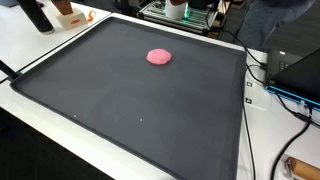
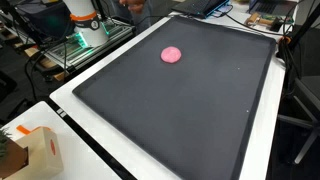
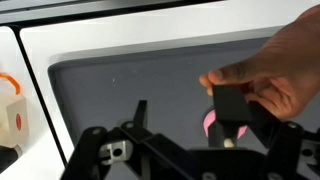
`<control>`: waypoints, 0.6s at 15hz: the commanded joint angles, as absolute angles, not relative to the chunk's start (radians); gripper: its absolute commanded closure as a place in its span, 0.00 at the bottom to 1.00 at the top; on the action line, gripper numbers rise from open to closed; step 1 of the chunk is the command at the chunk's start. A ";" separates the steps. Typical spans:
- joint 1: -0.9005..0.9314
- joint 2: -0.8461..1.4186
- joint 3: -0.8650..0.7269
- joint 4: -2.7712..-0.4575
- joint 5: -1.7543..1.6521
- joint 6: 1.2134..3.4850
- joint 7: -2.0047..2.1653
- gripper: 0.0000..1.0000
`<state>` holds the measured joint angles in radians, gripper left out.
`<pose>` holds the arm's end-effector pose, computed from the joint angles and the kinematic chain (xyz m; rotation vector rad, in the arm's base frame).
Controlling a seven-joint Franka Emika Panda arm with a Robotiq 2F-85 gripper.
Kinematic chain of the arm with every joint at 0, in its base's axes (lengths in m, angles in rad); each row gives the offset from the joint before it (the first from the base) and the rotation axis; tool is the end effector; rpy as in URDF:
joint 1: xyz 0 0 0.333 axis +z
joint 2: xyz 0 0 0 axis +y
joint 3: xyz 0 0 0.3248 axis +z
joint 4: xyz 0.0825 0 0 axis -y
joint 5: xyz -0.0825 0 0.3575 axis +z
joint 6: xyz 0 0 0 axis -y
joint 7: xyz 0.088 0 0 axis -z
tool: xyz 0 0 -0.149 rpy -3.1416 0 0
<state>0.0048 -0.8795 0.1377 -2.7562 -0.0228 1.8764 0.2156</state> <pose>0.2547 0.0308 0.4242 3.0095 -0.1748 0.0216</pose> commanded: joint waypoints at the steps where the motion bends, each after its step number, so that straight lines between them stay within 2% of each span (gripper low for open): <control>1: 0.008 -0.877 0.135 -2.761 -0.025 1.874 0.217 0.00; 5: 0.006 -0.871 0.136 -2.749 -0.027 1.872 0.220 0.00; 6: 0.007 -0.872 0.131 -2.750 -0.024 1.875 0.216 0.20; 9: 0.006 -0.874 0.124 -2.748 -0.024 1.875 0.209 0.42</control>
